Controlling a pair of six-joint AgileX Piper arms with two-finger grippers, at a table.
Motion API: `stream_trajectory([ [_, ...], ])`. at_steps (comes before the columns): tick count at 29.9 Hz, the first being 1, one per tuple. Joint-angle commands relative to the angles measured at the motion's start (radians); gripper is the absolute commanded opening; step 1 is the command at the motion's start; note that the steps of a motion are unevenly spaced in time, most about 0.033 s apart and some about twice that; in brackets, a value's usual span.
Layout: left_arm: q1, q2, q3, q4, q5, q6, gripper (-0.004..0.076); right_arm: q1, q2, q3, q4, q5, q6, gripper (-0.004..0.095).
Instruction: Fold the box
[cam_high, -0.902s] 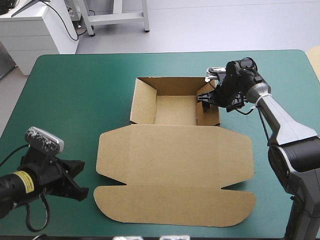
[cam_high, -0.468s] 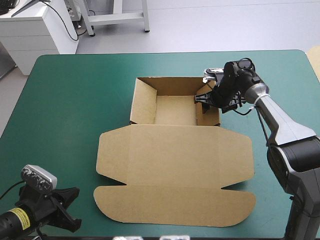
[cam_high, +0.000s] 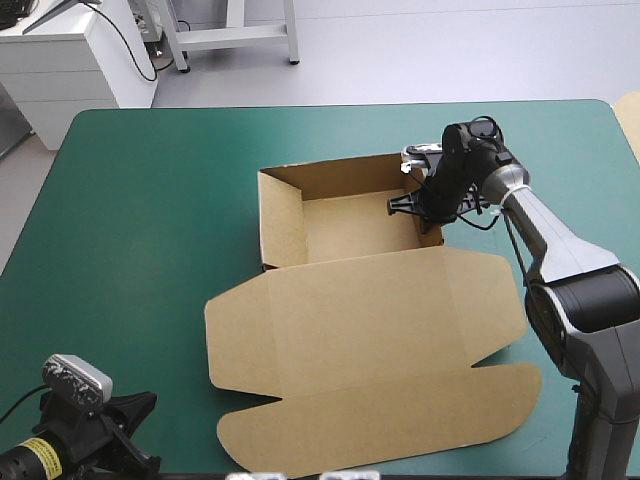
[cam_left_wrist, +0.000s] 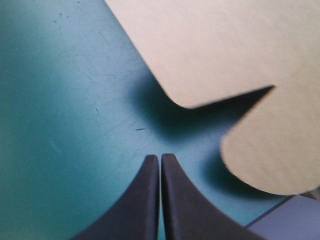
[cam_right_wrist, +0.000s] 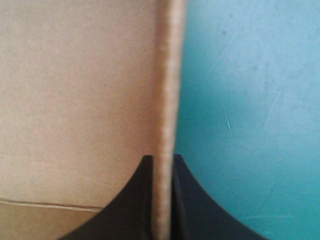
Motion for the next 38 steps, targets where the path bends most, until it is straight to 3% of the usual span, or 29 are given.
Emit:
stream_trajectory([
  [1, -0.007, 0.009, -0.023, 0.002, -0.075, -0.005, -0.0008, 0.001, -0.090, -0.096, 0.022, 0.016, -0.015, -0.0019],
  [4, -0.007, 0.009, -0.023, 0.006, -0.082, -0.005, -0.0008, -0.001, -0.132, -0.163, -0.031, 0.016, -0.020, -0.0019],
  [7, -0.007, 0.009, -0.023, 0.006, -0.082, -0.005, -0.0008, -0.026, -0.190, -0.214, -0.165, 0.016, -0.026, -0.0020],
  [12, -0.007, 0.009, -0.023, -0.012, -0.090, -0.005, -0.0008, -0.151, -0.265, -0.236, -0.405, 0.016, -0.047, -0.0020],
  [14, -0.007, 0.009, -0.023, -0.013, -0.090, -0.005, -0.0008, -0.229, -0.277, -0.236, -0.440, 0.016, -0.047, -0.0019],
  [21, -0.007, 0.009, -0.023, -0.013, -0.126, -0.005, -0.0008, -0.557, -0.260, -0.235, -0.376, -0.035, -0.118, -0.0021],
  [27, -0.007, 0.009, -0.023, -0.003, -0.139, -0.005, -0.0008, -0.760, -0.185, -0.230, -0.172, -0.078, -0.163, -0.0017],
  [31, -0.007, 0.009, -0.023, -0.003, -0.139, -0.005, -0.0008, -0.826, -0.101, -0.228, -0.006, -0.037, -0.272, -0.0002],
  [35, -0.007, 0.009, -0.023, -0.006, -0.139, -0.005, -0.0008, -0.840, -0.035, -0.228, -0.020, -0.006, -0.259, 0.0075],
  [38, -0.007, 0.009, -0.023, -0.006, -0.139, -0.005, -0.0008, -0.840, -0.001, -0.228, -0.037, 0.001, -0.254, 0.0197],
])
